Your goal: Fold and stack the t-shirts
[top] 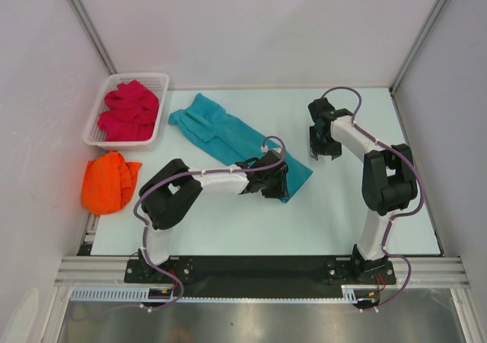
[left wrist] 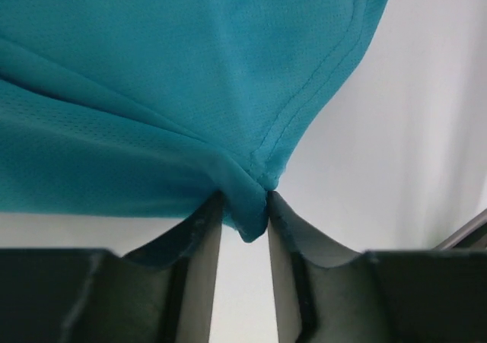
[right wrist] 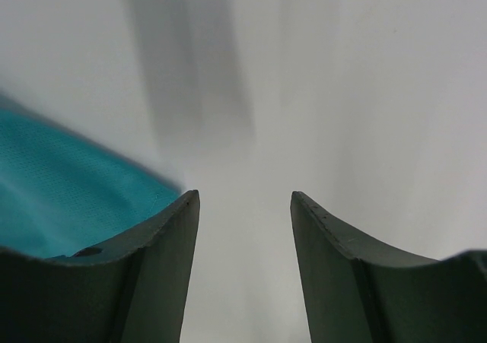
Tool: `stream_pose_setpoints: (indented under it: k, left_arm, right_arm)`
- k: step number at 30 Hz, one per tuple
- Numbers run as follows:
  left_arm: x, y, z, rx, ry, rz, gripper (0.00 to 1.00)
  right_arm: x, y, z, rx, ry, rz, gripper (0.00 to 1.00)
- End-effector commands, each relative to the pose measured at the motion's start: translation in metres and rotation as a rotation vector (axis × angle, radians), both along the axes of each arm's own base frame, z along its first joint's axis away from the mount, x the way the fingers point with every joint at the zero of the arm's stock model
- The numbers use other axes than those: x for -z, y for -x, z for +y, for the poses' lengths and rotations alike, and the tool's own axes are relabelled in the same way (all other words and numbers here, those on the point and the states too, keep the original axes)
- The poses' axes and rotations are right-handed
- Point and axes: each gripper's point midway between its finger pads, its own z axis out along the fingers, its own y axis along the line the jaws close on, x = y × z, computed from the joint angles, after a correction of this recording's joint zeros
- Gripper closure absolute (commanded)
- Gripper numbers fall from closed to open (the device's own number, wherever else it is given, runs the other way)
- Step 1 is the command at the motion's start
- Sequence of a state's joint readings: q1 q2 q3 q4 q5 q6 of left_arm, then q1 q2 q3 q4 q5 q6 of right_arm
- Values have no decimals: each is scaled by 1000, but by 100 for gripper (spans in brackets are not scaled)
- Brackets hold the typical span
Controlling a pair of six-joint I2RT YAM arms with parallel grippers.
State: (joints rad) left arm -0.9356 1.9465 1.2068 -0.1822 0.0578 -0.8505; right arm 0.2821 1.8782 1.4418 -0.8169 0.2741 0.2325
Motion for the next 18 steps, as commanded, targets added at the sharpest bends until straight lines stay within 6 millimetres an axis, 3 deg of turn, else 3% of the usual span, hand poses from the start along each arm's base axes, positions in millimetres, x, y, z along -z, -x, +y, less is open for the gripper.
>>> stream_pose_setpoints:
  k: [1,2,5,12,13,18]
  left_arm:
    - [22,4,-6,10,-6,21,73]
    - [24,5,-5,8,-12,27,86]
    - [26,9,1,7,-20,31,99]
    - [8,24,31,-1,-46,12,100]
    - [-3,25,34,-6,-31,-1,100]
    - [1,53,72,-31,-56,32,100]
  right_arm:
    - [-14,-2,0,-3,-7,-39,43]
    - [-14,-1,-1,-2,-4,-36,43]
    - [-17,-2,-1,-1,-8,-43,44]
    - [-20,2,8,-18,-37,-44,44]
    - [-21,3,9,-20,-37,-44,44]
    - [-28,13,17,-45,-55,-48,44]
